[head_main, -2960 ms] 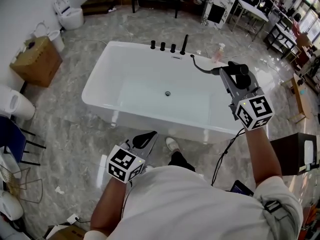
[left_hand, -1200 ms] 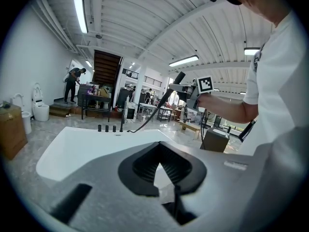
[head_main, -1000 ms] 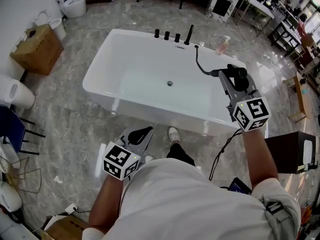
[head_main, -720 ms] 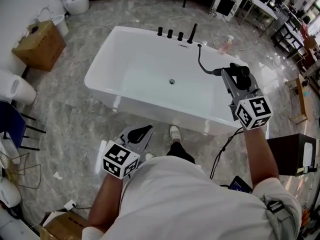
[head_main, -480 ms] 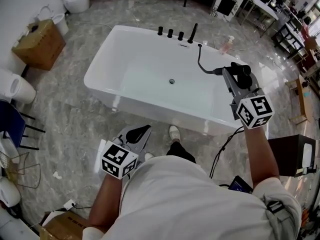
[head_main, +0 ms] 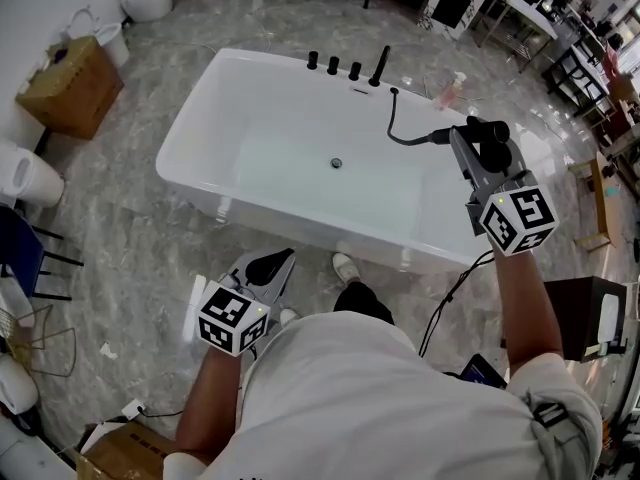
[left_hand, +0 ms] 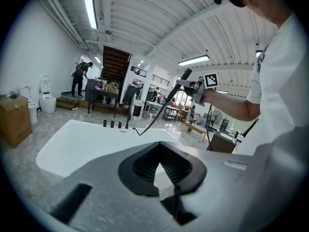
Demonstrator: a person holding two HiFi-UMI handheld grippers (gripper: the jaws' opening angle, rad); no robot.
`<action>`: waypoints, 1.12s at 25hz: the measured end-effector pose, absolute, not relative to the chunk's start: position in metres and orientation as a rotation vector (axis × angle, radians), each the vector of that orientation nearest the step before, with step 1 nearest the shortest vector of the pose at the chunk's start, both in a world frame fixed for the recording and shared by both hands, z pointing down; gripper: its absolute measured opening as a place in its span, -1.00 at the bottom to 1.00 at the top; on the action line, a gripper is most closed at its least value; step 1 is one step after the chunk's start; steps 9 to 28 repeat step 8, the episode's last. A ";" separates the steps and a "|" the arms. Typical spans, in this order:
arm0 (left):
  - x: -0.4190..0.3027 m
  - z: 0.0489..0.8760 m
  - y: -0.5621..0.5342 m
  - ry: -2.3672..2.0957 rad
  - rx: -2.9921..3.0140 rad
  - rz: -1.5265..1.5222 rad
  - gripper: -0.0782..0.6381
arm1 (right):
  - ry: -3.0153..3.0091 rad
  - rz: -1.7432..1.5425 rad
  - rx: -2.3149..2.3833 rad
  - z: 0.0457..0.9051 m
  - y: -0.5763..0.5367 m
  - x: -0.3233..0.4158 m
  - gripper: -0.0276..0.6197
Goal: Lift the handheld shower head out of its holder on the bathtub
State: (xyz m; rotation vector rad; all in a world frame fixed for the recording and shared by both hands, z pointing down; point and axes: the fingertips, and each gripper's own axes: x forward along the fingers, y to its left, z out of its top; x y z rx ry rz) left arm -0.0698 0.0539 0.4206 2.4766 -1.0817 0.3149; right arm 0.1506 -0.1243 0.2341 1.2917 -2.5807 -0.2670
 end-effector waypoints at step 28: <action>-0.045 0.419 -0.027 -1.149 2.420 0.285 -0.76 | -2.628 -0.240 1.248 0.212 -0.210 0.185 -0.46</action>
